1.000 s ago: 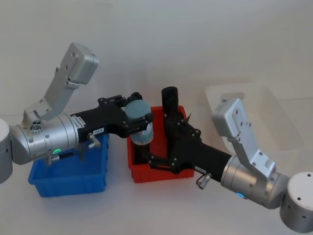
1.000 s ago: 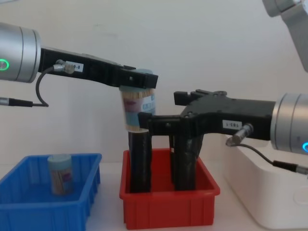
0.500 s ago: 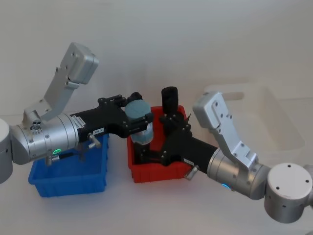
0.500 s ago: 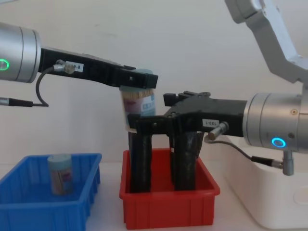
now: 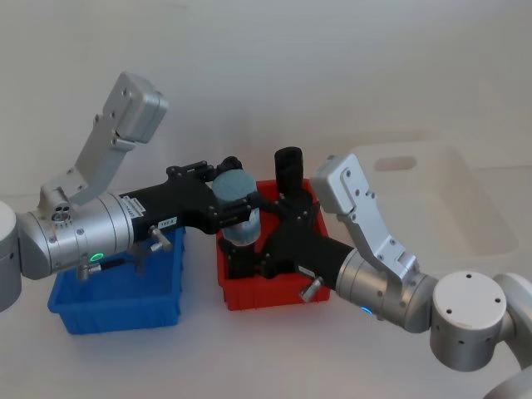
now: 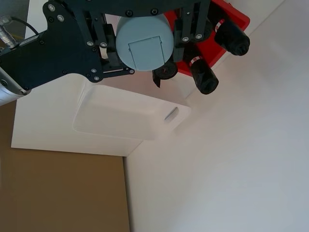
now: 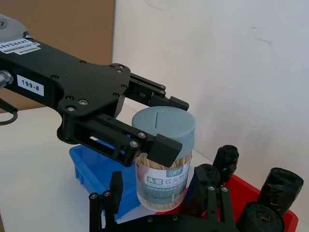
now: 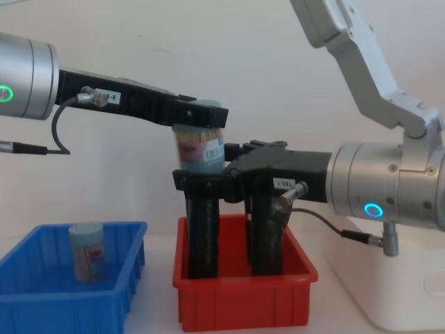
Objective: Pick the cotton swabs from the blue box and place them into the white box.
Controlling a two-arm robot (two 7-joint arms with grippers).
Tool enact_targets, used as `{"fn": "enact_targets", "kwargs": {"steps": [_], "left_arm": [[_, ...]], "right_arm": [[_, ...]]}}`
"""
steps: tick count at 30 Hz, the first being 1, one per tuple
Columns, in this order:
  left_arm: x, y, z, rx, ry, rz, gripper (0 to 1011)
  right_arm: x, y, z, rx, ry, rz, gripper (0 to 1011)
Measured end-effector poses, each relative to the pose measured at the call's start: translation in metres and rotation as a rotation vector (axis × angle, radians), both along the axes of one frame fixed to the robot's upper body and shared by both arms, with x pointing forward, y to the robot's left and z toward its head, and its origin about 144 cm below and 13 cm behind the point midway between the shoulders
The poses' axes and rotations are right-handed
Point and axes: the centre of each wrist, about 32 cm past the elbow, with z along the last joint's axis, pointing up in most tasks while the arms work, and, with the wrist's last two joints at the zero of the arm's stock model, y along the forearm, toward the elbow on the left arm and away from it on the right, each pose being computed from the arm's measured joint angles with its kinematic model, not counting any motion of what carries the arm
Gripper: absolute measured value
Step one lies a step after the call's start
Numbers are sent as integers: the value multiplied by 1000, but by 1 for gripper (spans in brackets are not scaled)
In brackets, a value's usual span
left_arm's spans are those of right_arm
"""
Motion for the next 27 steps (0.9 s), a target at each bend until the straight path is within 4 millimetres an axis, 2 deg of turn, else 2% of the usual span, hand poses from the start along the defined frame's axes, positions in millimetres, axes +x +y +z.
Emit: {"fn": "enact_targets", "kwargs": {"steps": [10,11,17,25,27], "left_arm": [[0,0,0,0,0,0,671],[0,0,0,0,0,1,671],[0,0,0,0,0,0,692],[0,0,0,0,0,0,940],[0,0,0,0,0,0,967]], "right_arm": [[6,4,-4,19,-3,22,733],[6,4,-4,21,-3,23,670],[8,6,-5,28,-8,38,658],[9,6,-6,33,-11,38,657],[9,6,-6,34,-11,37,657]]}}
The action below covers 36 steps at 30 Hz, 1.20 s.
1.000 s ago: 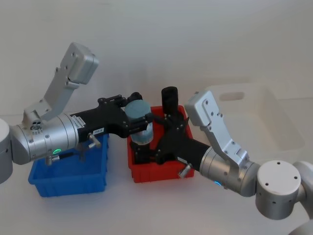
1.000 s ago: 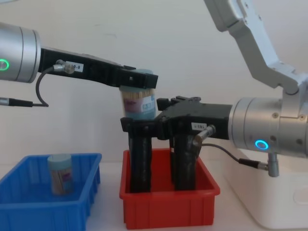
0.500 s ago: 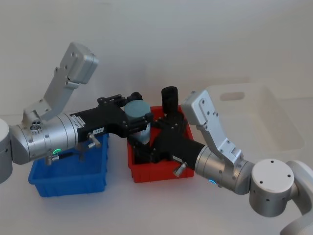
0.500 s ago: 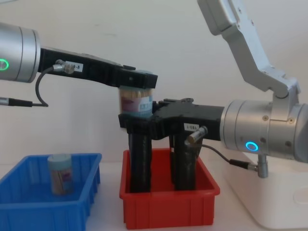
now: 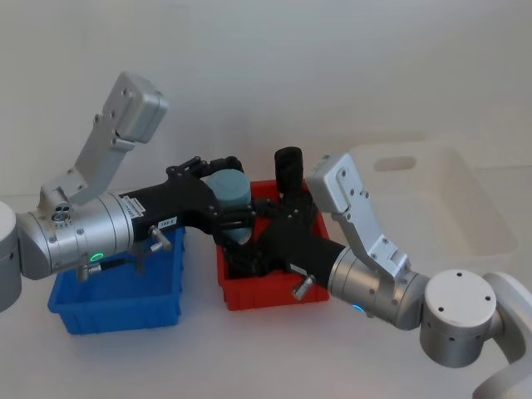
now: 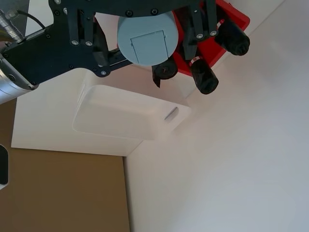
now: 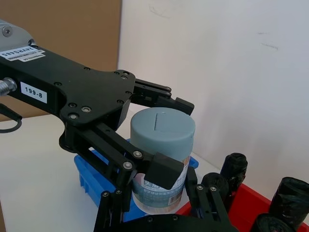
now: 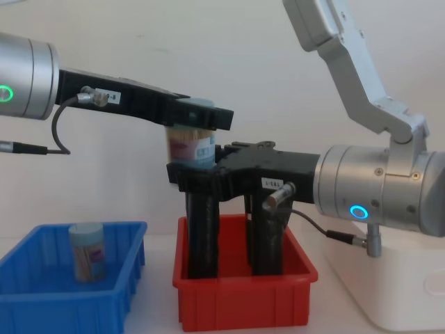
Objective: Pick the cotton swabs from the blue box and place them into the white box.
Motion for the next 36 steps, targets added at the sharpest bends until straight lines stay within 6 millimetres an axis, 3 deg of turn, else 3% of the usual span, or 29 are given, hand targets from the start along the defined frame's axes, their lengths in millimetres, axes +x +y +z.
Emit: {"fn": "enact_targets", "kwargs": {"steps": [1,17,36], "left_arm": [[0,0,0,0,0,0,1003],[0,0,0,0,0,0,1004],[0,0,0,0,0,0,1004]], "right_arm": [[0,0,0,0,0,-1,657],[-4,-12,-3,12,4,-69,657],[-22,-61,-8,39,-3,-310,657]]}}
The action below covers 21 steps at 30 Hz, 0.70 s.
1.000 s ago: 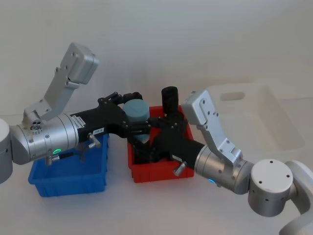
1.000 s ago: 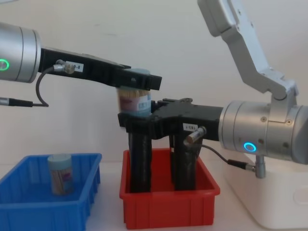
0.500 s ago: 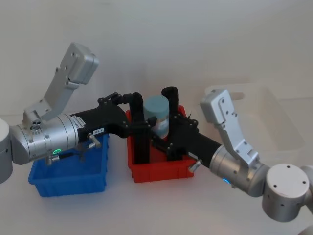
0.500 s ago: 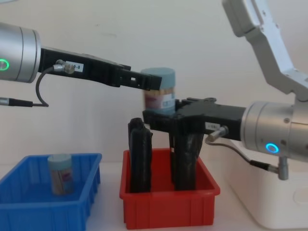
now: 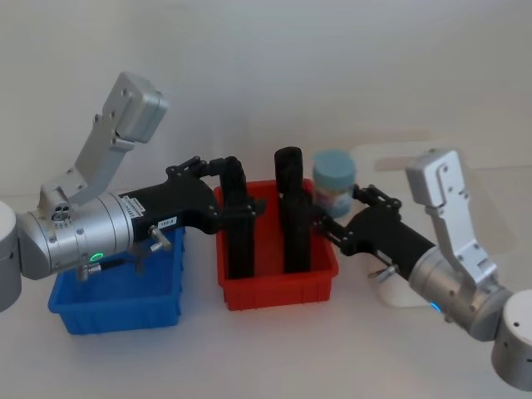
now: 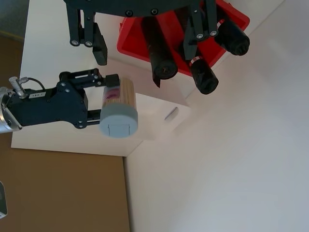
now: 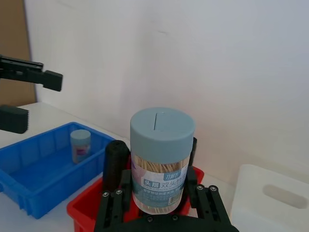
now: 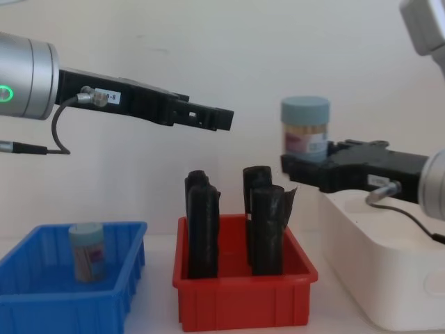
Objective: Pick the cotton swabs from the blue box and place them into the white box.
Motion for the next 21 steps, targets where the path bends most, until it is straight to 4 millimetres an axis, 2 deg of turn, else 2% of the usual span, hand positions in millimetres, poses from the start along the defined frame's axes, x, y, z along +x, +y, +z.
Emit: {"fn": "enact_targets", "kwargs": {"steps": [10,21], "left_arm": [[0,0,0,0,0,0,1004],[0,0,0,0,0,0,1004]], "right_arm": [[-2,-28,-6,10,9,-148,657],[15,-55,-19,27,60,-283,657]]}}
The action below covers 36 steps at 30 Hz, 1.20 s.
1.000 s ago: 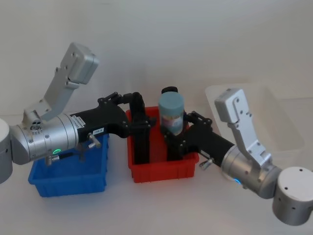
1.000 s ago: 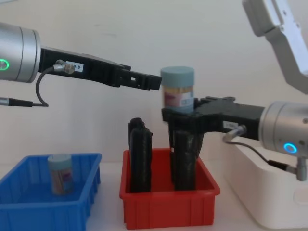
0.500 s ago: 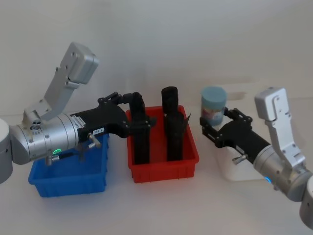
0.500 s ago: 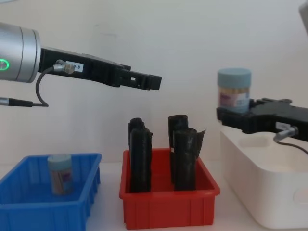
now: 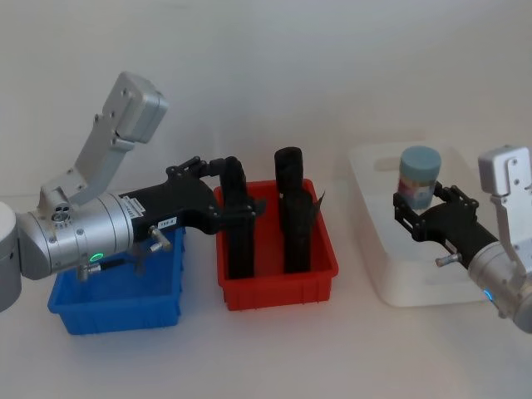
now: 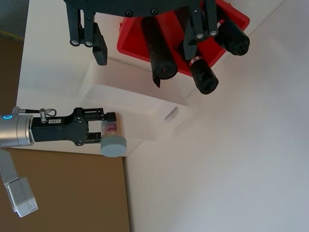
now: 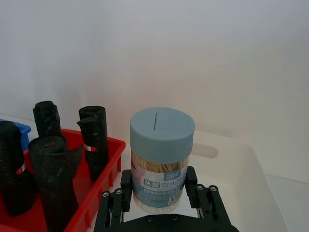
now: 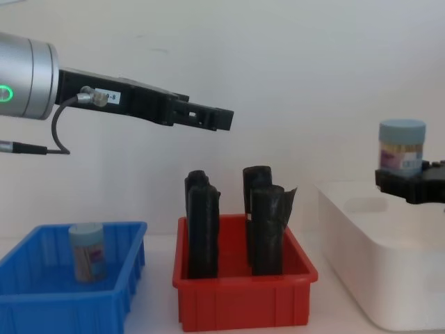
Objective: Pick the cotton swabs from the blue box and place them into the white box.
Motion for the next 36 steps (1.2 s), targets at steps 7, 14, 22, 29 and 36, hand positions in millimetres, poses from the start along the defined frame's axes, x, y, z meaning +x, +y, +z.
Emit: {"fn": "enact_targets", "kwargs": {"steps": [7,14,22,29,36], "left_arm": [[0,0,0,0,0,0,1004],[0,0,0,0,0,0,1004],[0,0,0,0,0,0,1004],[0,0,0,0,0,0,1004],[0,0,0,0,0,0,1004]], "right_arm": [[12,-6,-6,8,26,-28,657],[25,-9,-13,6,59,-30,657],[36,-7,-19,-7,100,-13,657],[41,-6,-23,-17,133,1,657],[46,-5,-27,-21,161,12,758]]}}
